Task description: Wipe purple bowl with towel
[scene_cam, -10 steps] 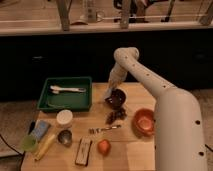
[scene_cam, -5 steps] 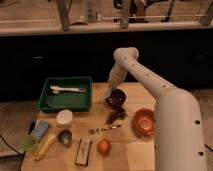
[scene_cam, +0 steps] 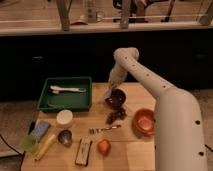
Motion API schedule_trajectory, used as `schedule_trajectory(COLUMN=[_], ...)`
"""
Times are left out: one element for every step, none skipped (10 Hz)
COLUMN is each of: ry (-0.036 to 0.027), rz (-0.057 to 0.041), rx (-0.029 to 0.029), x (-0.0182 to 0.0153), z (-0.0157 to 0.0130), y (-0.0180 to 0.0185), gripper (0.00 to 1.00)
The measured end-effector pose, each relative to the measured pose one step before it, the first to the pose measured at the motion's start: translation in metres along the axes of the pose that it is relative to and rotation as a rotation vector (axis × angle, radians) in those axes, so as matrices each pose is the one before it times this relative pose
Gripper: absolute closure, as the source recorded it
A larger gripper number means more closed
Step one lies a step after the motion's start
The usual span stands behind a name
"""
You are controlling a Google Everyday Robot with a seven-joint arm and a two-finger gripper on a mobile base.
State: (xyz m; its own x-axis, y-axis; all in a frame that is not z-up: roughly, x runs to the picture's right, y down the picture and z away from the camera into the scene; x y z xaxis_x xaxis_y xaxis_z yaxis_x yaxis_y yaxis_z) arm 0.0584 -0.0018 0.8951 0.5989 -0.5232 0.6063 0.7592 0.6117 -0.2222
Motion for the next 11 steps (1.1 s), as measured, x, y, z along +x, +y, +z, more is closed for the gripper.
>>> schedule_trajectory(ry=[-0.00045,0.00015,0.00008,-0.00006,0.00006,-0.00022,0.00008,0.0001,0.00005,-0.00003,0.00002], rz=[-0.00034,0.00062,-0.00035,-0.00006,0.00024,-0.00025,0.0002,0.00008,-0.00014,0.00009,-0.00008], rx=[-0.00045,-0.00004,0.00026,0.00006,-0.00014,-0.0001,0.00026,0.00006,-0.00016,0.0,0.00009], x=[-0.00023,0.00028,-0.00013,-0.00005,0.00011,-0.00015,0.00008,0.00005,-0.00003,0.00001,-0.00003], z=[0.00033,-0.00008,-0.00008,0.00001,-0.00002,0.00016,-0.00015,-0.00004,0.00006,0.00001,-0.00005], y=[-0.00002,0.00043,-0.00036,-0.00007,0.00022,-0.00015,0.00003,0.0,-0.00001,0.00004,-0.00009], gripper=[1.0,1.0,1.0,1.0,1.0,1.0,1.0,1.0,1.0,1.0,1.0])
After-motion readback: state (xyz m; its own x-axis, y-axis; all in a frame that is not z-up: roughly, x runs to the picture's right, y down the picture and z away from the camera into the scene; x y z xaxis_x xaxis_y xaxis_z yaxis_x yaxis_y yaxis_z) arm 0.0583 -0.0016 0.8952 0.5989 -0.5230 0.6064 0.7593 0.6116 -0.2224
